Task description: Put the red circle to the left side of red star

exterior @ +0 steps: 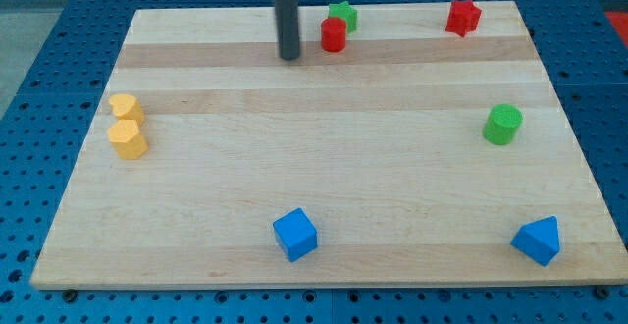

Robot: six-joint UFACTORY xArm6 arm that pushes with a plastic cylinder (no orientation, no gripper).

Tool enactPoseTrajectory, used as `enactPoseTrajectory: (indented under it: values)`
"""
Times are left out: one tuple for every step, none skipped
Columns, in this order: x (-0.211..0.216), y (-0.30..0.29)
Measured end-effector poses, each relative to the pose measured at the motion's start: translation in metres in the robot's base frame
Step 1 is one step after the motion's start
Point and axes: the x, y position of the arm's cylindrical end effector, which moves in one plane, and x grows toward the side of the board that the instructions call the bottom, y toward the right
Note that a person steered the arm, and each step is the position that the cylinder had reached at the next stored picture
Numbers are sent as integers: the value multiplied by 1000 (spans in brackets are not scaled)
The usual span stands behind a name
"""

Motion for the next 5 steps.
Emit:
enactPoseTrajectory:
  values:
    - [-22,22]
    - [-24,70]
    - [-24,123]
    - [-24,169]
    - [-24,174]
